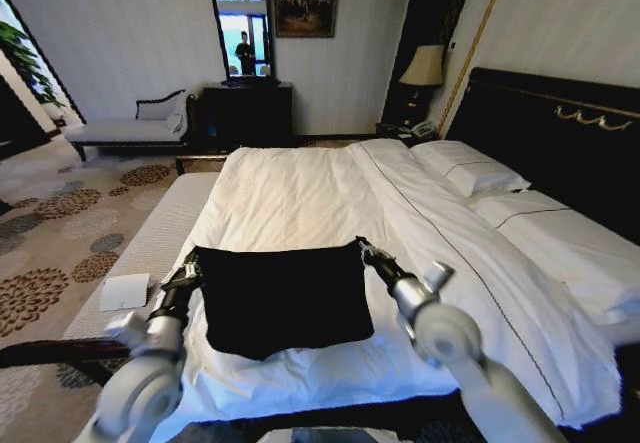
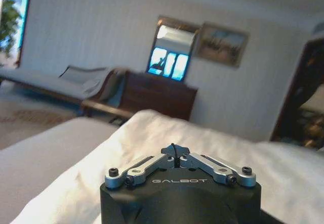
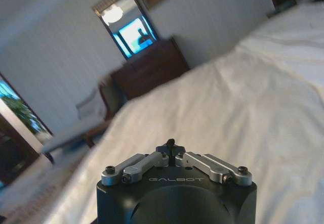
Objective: Fold the clothes on the bed.
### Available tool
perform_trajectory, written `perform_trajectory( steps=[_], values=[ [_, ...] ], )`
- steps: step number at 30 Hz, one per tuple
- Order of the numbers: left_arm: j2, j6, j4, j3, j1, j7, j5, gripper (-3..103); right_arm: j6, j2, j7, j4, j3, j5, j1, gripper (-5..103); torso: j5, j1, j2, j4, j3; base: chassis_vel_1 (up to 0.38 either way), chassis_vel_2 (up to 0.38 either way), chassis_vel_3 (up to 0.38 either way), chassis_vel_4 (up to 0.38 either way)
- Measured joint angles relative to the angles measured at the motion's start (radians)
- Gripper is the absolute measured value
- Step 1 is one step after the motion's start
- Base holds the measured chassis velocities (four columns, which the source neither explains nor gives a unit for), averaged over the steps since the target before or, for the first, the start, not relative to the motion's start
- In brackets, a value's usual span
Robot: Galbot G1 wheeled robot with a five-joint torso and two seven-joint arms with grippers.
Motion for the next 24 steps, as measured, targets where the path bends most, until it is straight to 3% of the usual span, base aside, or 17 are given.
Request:
perform_trajectory(
  steps=[3,5,8,13,17,24],
  values=[
    [-0.004,0.001,0.187,0.076,-0.148,0.023,-0.003,0,0.040,0.074,-0.038,-0.217,-0.100,-0.064,0.114,1,-0.0004,0.000,0.000,0.0003,0.000,0.000,0.000,0.000,0.000],
    [-0.004,-0.001,0.217,0.092,-0.179,0.029,0.004,0,0.055,0.089,-0.050,-0.259,-0.117,-0.085,0.132,1,-0.0002,0.000,0.000,0.0005,0.000,0.000,0.000,0.000,0.000],
    [-0.017,-0.023,0.435,0.197,-0.354,0.055,0.040,0,0.157,0.181,-0.135,-0.523,-0.193,-0.213,0.234,1,-0.0002,0.000,0.000,0.0003,0.000,0.000,0.000,0.000,0.000],
    [-0.046,-0.032,0.589,0.253,-0.476,0.065,0.039,0,0.209,0.235,-0.175,-0.651,-0.213,-0.268,0.296,1,-0.0003,0.000,0.000,0.0001,0.000,0.000,0.000,0.000,0.000],
    [-0.095,-0.049,0.769,0.295,-0.618,0.078,0.036,0,0.270,0.286,-0.222,-0.831,-0.214,-0.388,0.371,1,0.0001,-0.001,0.000,0.0003,0.000,0.000,0.000,0.000,0.000],
    [-0.153,-0.070,0.929,0.313,-0.710,0.096,0.058,0,0.353,0.332,-0.246,-1.032,-0.185,-0.492,0.433,1,0.0000,0.000,0.000,0.0003,0.000,0.000,0.000,0.000,0.000]
  ],
)
